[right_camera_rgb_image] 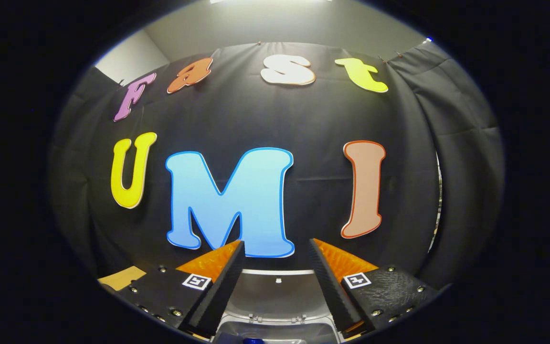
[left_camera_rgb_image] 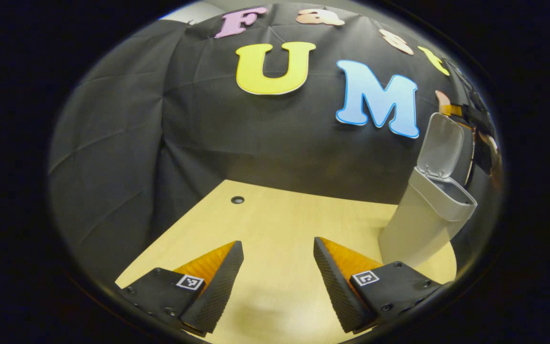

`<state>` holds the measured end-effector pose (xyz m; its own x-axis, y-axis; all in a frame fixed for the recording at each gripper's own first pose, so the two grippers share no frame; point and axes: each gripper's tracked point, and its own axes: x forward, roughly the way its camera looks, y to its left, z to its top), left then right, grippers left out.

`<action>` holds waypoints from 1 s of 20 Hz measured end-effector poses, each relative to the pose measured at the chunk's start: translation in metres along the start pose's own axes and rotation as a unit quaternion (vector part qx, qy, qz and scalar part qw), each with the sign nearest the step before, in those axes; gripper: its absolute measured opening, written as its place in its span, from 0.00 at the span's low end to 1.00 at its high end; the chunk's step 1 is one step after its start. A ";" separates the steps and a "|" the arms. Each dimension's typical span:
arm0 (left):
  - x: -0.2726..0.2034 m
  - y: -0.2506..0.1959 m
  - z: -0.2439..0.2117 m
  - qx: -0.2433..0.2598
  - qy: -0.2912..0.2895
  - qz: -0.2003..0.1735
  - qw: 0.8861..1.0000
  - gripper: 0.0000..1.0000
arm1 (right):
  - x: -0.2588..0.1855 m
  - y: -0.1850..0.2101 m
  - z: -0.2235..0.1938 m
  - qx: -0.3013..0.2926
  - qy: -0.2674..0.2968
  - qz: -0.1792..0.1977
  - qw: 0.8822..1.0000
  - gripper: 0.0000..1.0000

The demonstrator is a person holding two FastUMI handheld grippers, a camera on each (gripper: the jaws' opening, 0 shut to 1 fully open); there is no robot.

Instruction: Press the lid of the desktop garbage bin to open it, pick up the crumpled paper on the desktop and throw it into the bin, then pick up the pop can on the desktop and drop it into the bin, and finally close the garbage bin lid.

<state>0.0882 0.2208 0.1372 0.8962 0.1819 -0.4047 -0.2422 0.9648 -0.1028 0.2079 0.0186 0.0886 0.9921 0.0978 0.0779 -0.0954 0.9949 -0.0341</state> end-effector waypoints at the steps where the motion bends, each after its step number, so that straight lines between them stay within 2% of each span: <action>1: 0.000 0.004 -0.002 -0.002 0.001 0.004 1.000 1.00 | 0.005 0.002 -0.002 0.002 0.002 -0.001 1.000 0.86; 2: -0.001 0.006 -0.003 -0.005 0.002 0.006 1.000 0.97 | 0.006 0.002 -0.005 0.004 0.006 0.001 1.000 0.86; 3: -0.002 0.007 -0.004 -0.007 0.003 0.008 1.000 1.00 | 0.007 0.001 -0.004 0.006 0.003 0.000 1.000 0.86; 9: -0.001 0.003 -0.005 -0.011 0.003 -0.004 1.000 1.00 | -0.003 0.003 -0.009 0.014 0.011 0.005 1.000 0.86; 10: 0.000 0.000 -0.005 -0.012 0.002 -0.008 1.000 0.97 | -0.009 0.003 -0.010 0.015 0.011 0.006 1.000 0.86; 11: 0.001 -0.003 -0.005 -0.012 0.003 -0.012 1.000 1.00 | -0.016 0.002 -0.012 0.013 0.013 0.009 1.000 0.86; 14: 0.008 -0.017 -0.001 -0.012 0.001 -0.025 1.000 0.98 | -0.039 0.004 -0.018 0.009 0.021 0.015 1.000 0.86; 16: 0.007 -0.021 -0.003 -0.005 -0.001 -0.031 0.999 1.00 | -0.054 0.005 -0.024 0.010 0.029 0.020 0.999 0.86; 17: 0.009 -0.024 -0.004 0.002 -0.001 -0.035 0.999 0.97 | -0.063 0.005 -0.029 0.011 0.035 0.022 0.999 0.86; 18: 0.009 -0.029 -0.005 0.009 0.000 -0.039 0.999 1.00 | -0.071 0.005 -0.034 0.012 0.039 0.023 0.999 0.86; 20: 0.009 -0.037 -0.007 0.017 0.002 -0.049 0.999 0.97 | -0.086 0.007 -0.045 0.012 0.049 0.024 0.998 0.86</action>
<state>0.1025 0.1855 0.1310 0.9137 0.0853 -0.3974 -0.1399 0.9840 -0.1104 0.1259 0.0160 0.0368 0.9895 0.1433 -0.0205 -0.1436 0.9896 -0.0122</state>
